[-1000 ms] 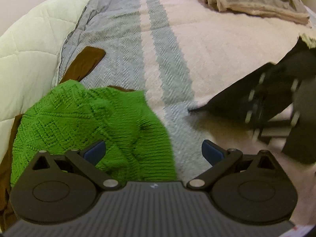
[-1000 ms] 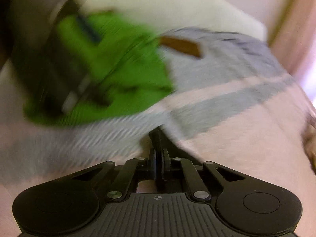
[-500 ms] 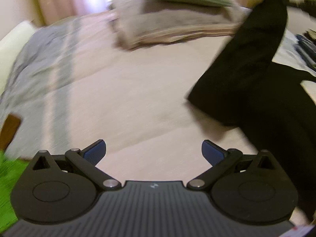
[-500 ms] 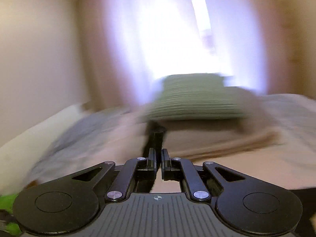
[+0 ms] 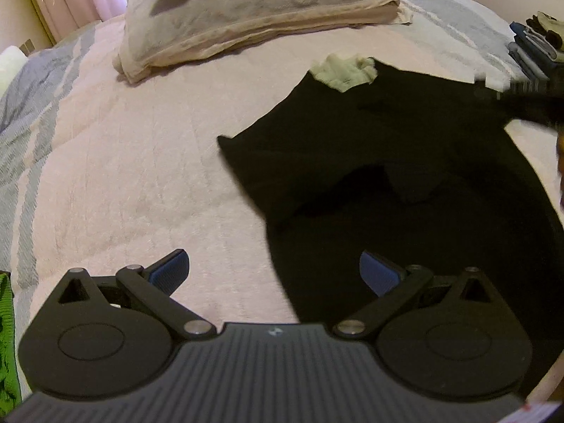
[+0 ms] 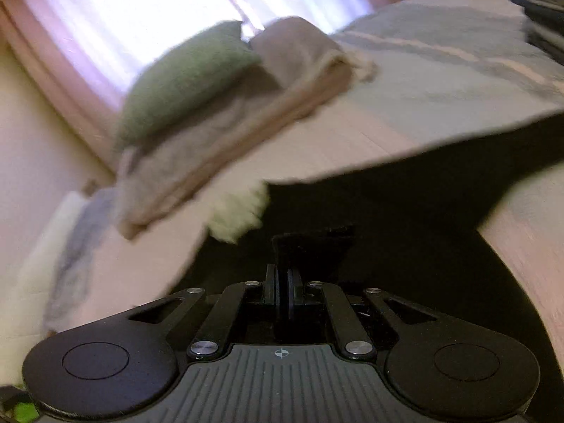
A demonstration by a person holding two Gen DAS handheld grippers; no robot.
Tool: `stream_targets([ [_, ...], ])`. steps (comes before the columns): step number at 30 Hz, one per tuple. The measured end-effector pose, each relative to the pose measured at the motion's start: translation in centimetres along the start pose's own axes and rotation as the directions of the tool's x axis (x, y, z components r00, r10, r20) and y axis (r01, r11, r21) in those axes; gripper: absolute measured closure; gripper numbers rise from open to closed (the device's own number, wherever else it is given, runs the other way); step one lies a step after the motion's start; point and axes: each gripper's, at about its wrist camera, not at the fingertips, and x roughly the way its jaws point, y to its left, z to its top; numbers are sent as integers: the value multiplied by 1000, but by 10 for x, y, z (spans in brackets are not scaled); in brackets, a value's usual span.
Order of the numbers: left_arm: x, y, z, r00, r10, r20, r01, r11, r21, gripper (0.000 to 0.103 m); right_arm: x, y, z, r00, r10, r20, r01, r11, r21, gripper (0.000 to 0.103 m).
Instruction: Fold large clothes
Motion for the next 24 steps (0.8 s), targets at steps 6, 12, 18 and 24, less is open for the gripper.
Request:
stream_targets([
  [6,5,-19,9,1000,-25,-17,25,999,26,2,-21,-42,6,997,-66,46,67,998,-15,102],
  [12,29,-36,6,996,-75,-41,78,993,89,2,11,-89,-22,984,-169,-56,172,983,60,102],
  [18,32,-39,7,992,-120,-34,123,983,133,2,-4,-80,-4,984,-177,22,176,984,24,102],
  [24,41,-30,9,990,-140,-33,143,983,112,2,9,-91,0,965,-260,-20,261,964,49,92],
])
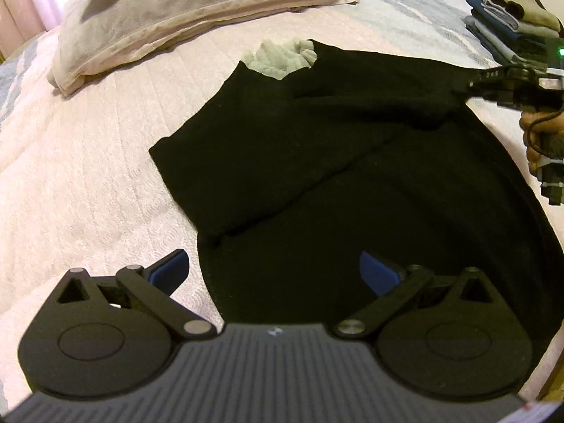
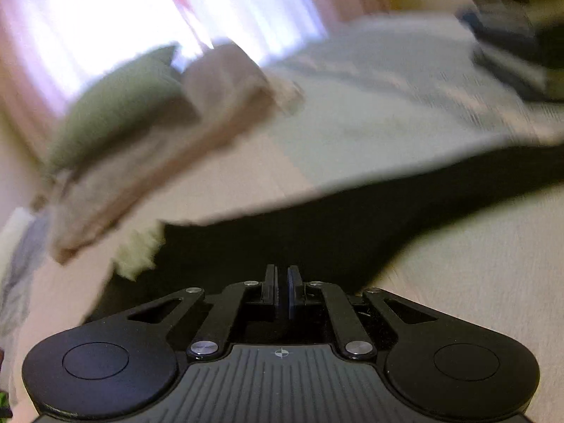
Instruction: Fold large clothes
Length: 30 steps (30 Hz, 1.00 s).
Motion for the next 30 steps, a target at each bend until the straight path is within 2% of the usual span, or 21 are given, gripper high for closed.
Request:
stream_targets([
  [1,3,-1,0,1000,-6,2,5,1000,12,2,0,0,-1,1000,-1,0,1,1000,8,88],
  [3,11,-4,2,1000,-22,3,22,998,55,2,-2,3,-4,1000,17,-3,-17,1000,1,72],
  [5,22,-9,5,999,-33,16,31,992,125,4,-1,4,-7,999,31,-30,-30,1000,8,64],
  [8,44,-18,11,999,-44,27,36,967,253,13,6,0,-6,996,67,-65,-65,997,32,60],
  [11,66,-21,17,998,-58,37,42,939,341,25,24,-3,-2,986,68,-153,-66,998,22,59],
  [12,74,-22,20,997,-63,37,45,932,361,35,29,-5,-1,983,80,-163,-76,997,35,59],
  [13,81,-22,22,998,-62,33,45,925,378,46,32,-7,1,981,87,-174,-79,996,48,60],
  [14,90,-21,25,998,-60,25,45,916,399,52,34,-8,3,980,96,-176,-86,994,63,64],
  [15,97,-21,27,998,-58,18,45,907,418,64,34,-9,5,978,110,-176,-98,992,73,81],
  [17,107,-20,30,999,-41,14,30,885,464,72,30,-7,14,973,137,-184,-124,989,80,93],
  [19,113,-17,32,999,-43,1,37,872,489,91,17,0,29,977,162,-138,-157,987,47,97],
  [21,112,-12,33,998,-62,-6,57,865,498,96,-2,10,45,979,203,-36,-204,979,-30,97],
  [23,112,-10,33,996,-83,-15,79,868,491,99,2,12,49,983,181,-20,-182,979,-95,96],
  [24,113,-9,34,996,-88,-22,88,869,487,99,14,7,48,987,153,-56,-158,983,-96,93],
  [25,113,-8,34,995,-93,-31,96,871,483,99,26,2,45,989,104,-101,-113,990,-85,89],
  [26,113,-7,34,995,-98,-37,103,872,478,99,35,-5,42,992,24,-122,-33,997,-75,82],
  [28,112,-6,35,994,-101,-48,112,878,466,99,32,-12,39,995,-50,-82,45,997,-58,80],
  [30,109,-7,34,993,-106,-59,121,880,460,99,19,-11,36,998,-54,-36,52,997,-53,79],
])
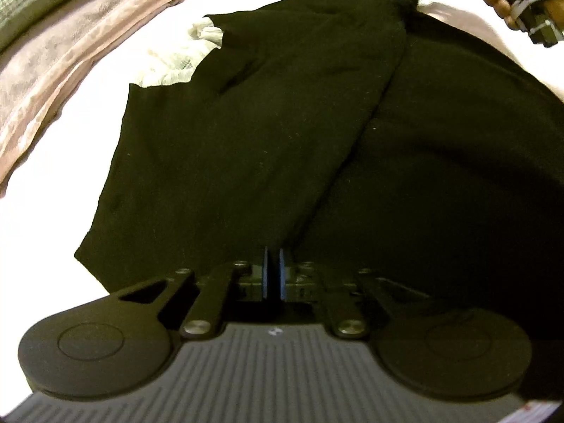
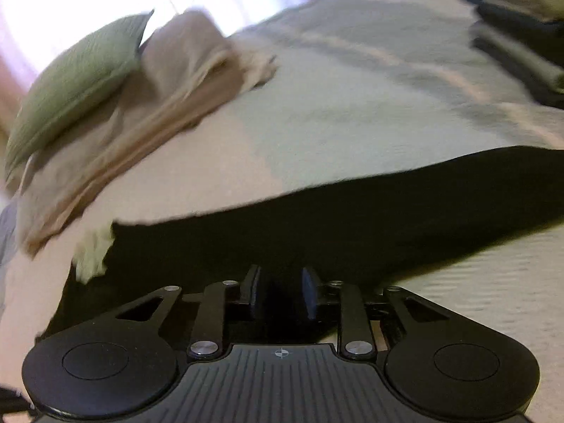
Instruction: Fold large clothes
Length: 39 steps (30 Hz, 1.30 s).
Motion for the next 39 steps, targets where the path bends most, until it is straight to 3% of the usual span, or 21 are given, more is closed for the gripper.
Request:
stream_targets([
  [3,-2,-3,-1,1000,4,-6,-4,1000,-13,99,-15,12,-12,995,102,20,-101,995,-16,79],
  [5,-5,-6,-2,1000,3,-9,-3,1000,-31,97,-10,20,-26,987,155,-44,-157,986,-52,76],
  [7,-9,-11,0,1000,6,-8,-6,999,-38,94,3,17,-36,989,91,-112,-97,994,-50,73],
  [9,-15,-14,3,1000,16,-5,-16,999,-43,92,2,1,-39,991,39,-130,-33,998,53,73],
  [11,-21,-18,8,1000,27,5,-27,998,-64,92,-18,-9,-36,995,47,-84,-37,992,117,69],
  [12,-25,-19,12,999,32,9,-32,996,-82,90,-32,-14,-33,997,41,-60,-33,991,128,63],
  [14,-32,-22,22,999,47,15,-44,991,-124,82,-61,-31,-26,1000,17,-16,-14,989,148,50],
  [17,-39,-29,43,997,81,16,-77,980,-184,67,-98,-71,-8,998,-60,35,52,980,191,45],
  [19,-44,-35,62,994,111,19,-103,967,-232,51,-114,-104,7,993,-109,54,94,967,235,45],
  [21,-47,-39,79,991,135,16,-125,951,-284,48,-129,-139,23,984,-161,82,132,951,279,45],
  [24,-44,-50,106,983,185,1,-173,919,-353,35,-139,-189,44,972,-203,119,150,924,353,45],
  [30,-19,-85,151,975,213,-60,-217,870,-443,32,-124,-288,56,970,-221,98,143,852,504,45],
  [37,4,-125,187,982,170,-87,-191,887,-420,31,-107,-354,48,976,-140,168,-2,760,650,45],
  [38,5,-126,190,982,167,-82,-186,890,-415,31,-107,-358,47,975,-126,182,-26,750,661,49],
  [39,4,-128,192,983,165,-78,-183,892,-413,30,-109,-361,47,975,-115,191,-45,738,673,70],
])
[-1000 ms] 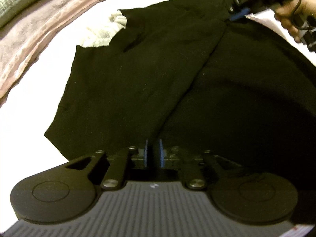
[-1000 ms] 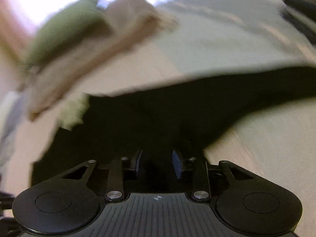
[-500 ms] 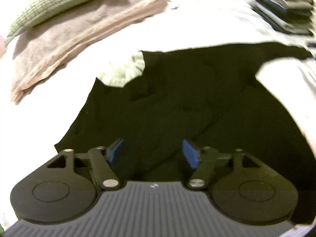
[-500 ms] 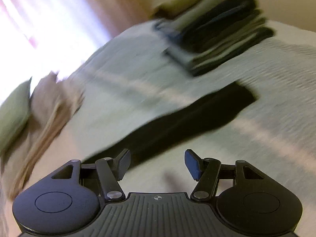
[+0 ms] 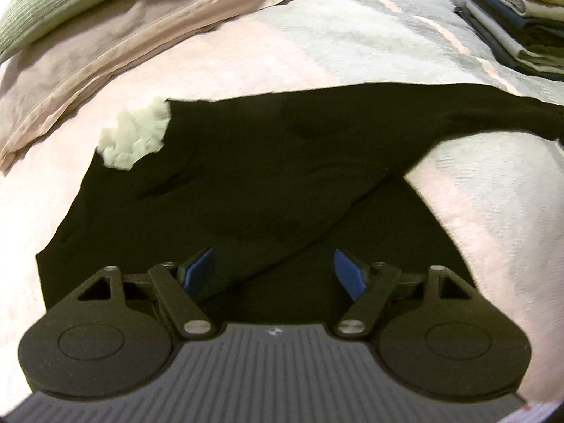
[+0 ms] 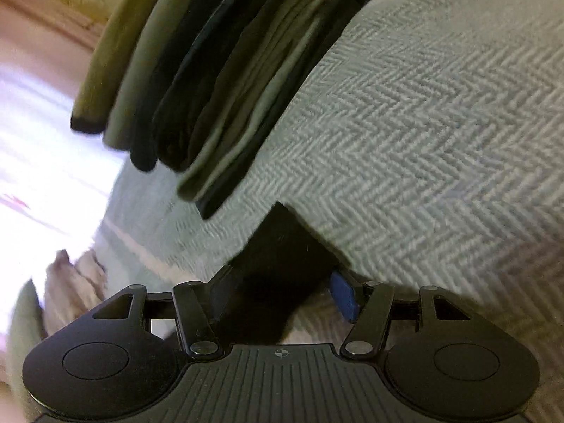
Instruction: Fold large clothes
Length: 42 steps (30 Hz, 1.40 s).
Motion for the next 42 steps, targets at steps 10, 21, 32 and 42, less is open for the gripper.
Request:
stream_targets([
  [10,-28,26,-7,998,-23,65,25,999,-28,30,-45,130,0,999,-18,31,28,931,-363,99],
  [21,-76,175,-105,996,48,75,-33,981,-190,28,-99,382,-297,739,501,-450,-663,425,-616,95],
  [32,-52,280,-162,999,8,43,5,954,-300,28,-81,292,-433,826,-4,-564,-505,442,-741,54],
  [42,15,252,-92,988,-73,136,105,964,-246,50,-77,243,-348,920,-154,-361,-247,486,-838,51],
])
